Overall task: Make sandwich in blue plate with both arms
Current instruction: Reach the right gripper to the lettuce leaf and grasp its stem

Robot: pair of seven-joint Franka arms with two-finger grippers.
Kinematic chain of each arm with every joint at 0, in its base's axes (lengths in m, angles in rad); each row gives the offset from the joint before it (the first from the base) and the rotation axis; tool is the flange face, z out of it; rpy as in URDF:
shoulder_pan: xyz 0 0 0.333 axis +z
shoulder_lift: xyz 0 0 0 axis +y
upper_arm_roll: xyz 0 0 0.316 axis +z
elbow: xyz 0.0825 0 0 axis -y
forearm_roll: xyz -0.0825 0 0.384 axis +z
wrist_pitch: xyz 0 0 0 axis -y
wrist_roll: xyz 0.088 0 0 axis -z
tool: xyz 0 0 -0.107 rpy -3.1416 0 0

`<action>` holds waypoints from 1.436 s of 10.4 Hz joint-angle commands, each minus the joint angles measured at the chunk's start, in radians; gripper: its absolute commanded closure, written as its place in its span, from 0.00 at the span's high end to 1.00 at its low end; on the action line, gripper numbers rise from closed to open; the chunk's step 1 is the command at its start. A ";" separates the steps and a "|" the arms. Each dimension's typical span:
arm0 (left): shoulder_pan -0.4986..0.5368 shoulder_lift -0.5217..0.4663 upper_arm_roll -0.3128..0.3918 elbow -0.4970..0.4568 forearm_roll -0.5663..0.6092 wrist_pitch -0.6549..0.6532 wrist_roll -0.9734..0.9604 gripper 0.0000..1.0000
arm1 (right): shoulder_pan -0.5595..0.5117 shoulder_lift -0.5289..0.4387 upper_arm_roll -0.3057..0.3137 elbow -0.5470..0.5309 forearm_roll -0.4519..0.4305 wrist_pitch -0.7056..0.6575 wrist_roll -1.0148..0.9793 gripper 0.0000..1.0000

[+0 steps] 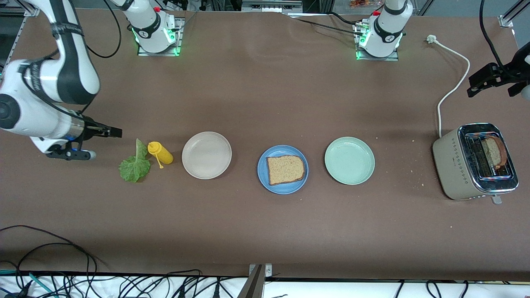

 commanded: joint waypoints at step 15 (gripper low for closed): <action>0.001 -0.002 0.000 -0.009 0.037 -0.013 -0.012 1.00 | 0.001 0.229 0.005 -0.163 0.021 0.423 0.007 0.06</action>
